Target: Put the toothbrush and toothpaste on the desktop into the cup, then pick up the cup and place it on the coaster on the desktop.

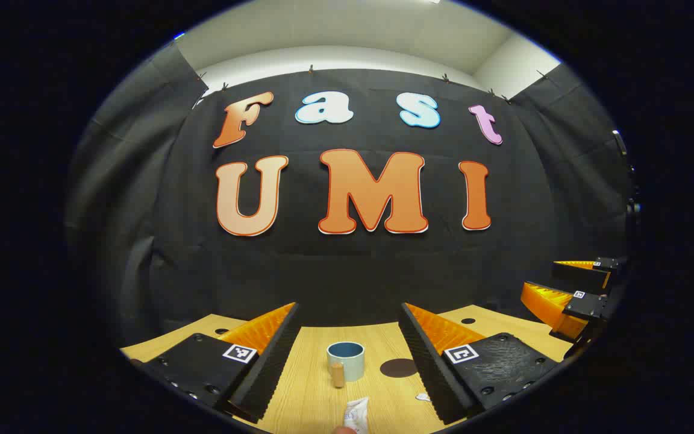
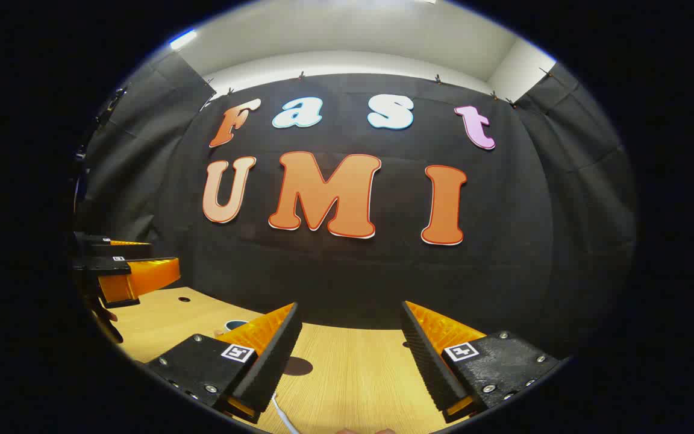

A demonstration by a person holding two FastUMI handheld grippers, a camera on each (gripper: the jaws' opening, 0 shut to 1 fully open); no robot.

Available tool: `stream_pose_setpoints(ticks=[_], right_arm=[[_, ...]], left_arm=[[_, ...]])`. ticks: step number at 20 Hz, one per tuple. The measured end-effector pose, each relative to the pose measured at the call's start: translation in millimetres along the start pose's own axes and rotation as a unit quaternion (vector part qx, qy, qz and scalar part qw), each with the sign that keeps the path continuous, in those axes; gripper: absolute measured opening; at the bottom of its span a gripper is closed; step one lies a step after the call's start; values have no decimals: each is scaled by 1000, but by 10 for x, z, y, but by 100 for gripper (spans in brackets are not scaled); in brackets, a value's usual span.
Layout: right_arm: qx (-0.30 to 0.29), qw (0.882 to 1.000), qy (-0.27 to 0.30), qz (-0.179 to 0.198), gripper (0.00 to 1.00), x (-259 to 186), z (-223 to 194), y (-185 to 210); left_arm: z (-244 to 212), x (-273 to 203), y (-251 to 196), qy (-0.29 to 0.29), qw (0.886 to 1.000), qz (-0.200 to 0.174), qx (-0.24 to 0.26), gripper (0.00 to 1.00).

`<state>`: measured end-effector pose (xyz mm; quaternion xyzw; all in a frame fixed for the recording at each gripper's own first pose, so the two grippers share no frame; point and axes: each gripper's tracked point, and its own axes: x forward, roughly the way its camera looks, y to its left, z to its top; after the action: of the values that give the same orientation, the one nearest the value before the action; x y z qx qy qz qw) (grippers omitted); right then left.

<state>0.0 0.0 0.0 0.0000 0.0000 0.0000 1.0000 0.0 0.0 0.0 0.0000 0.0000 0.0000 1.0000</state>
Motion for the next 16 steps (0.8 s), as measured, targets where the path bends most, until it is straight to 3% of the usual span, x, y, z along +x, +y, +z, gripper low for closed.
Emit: stream_pose_setpoints(ticks=[2, 3, 7, 11, 13, 15, 16], right_arm=[[1, 1000, -11, -1, 99, 34, 51, 11], [5, 1000, -11, 3, 99, 48, 68, 32], [37, 998, 22, 39, 99, 42, 23, 160], [38, 999, 19, 16, 98, 85, 87, -12], [26, 999, 19, 10, 98, 94, 108, -41], [11, 999, 29, 13, 95, 90, 57, -4], [5, 999, 34, 16, 99, 81, 21, 13]], left_arm=[[-8, 23, 89, 0, 1000, 5, 0, 100], [9, 42, 122, 1, 1000, 5, -2, 97], [56, 97, 208, 3, 1000, 4, 3, 97], [183, 149, 265, -6, 1000, 20, 10, 100], [284, 128, 241, -17, 1000, 20, 8, 97], [220, 105, 198, -11, 1000, 14, 11, 97], [181, 106, 176, -3, 1000, 10, 7, 97]])
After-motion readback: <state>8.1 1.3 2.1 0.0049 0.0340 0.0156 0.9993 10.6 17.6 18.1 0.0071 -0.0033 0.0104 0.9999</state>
